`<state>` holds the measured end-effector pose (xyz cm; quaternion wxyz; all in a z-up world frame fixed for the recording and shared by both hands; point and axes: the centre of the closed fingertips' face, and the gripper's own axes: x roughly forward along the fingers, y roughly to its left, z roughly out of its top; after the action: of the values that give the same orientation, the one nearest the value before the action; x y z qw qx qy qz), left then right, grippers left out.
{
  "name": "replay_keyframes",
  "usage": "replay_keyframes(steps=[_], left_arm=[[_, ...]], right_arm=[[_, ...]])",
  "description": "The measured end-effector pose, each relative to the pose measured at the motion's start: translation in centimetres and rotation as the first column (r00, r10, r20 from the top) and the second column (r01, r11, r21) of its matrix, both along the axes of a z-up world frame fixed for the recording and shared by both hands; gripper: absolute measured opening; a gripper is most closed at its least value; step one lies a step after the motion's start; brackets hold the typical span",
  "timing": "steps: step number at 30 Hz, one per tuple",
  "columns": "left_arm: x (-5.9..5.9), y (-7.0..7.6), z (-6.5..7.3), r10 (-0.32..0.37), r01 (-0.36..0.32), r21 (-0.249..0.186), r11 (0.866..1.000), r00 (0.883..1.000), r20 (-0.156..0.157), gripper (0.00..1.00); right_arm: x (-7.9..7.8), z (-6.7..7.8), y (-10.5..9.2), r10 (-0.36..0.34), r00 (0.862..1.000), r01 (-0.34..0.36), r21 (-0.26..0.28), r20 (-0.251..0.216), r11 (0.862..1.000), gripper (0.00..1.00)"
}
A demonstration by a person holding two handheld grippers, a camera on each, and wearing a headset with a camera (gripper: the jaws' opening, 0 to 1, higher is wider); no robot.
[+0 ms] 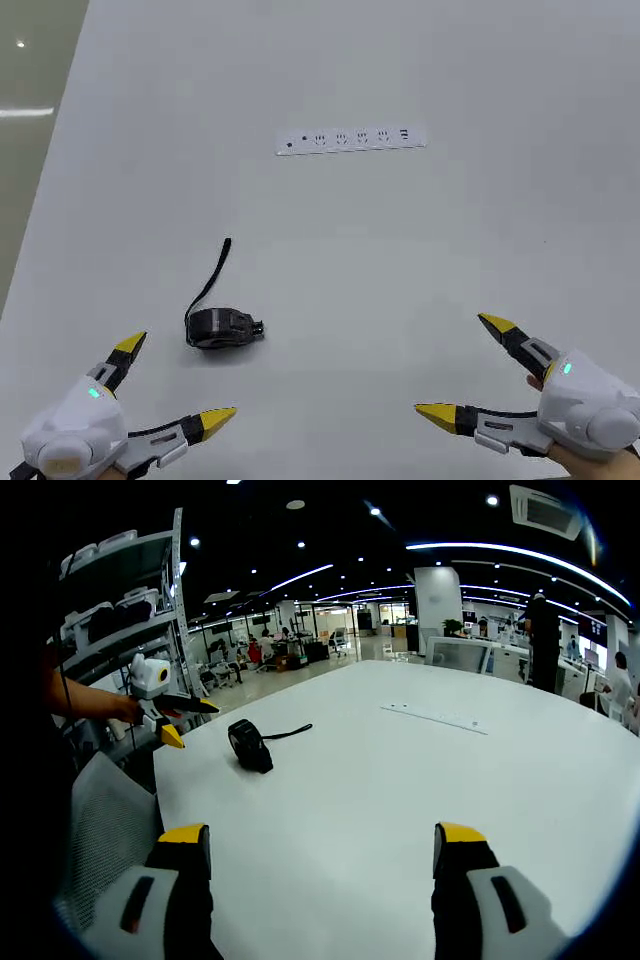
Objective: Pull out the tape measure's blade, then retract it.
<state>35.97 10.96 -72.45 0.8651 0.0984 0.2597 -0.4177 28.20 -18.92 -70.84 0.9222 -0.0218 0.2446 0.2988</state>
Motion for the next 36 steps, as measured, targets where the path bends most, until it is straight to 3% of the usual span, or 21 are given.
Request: replay_keyframes(steps=[13, 24, 36], left_arm=[[1.0, -0.1, -0.8, -0.100, 0.101, 0.068, 0.993, 0.995, -0.016, 0.89], [2.2, 0.2, -1.9, -0.160, 0.162, 0.107, 0.981, 0.987, -0.033, 0.83], [3.0, -0.4, -2.6, -0.222, 0.229, 0.143, 0.963, 0.973, -0.061, 0.75]], right_arm=[[1.2, -0.3, 0.6, 0.101, 0.995, -0.101, -0.058, -0.009, 0.993, 0.88], [2.2, -0.7, 1.7, 0.172, 0.985, -0.174, -0.076, -0.024, 0.982, 0.82], [3.9, -1.6, 3.3, 0.242, 0.970, -0.243, -0.083, -0.028, 0.966, 0.75]])
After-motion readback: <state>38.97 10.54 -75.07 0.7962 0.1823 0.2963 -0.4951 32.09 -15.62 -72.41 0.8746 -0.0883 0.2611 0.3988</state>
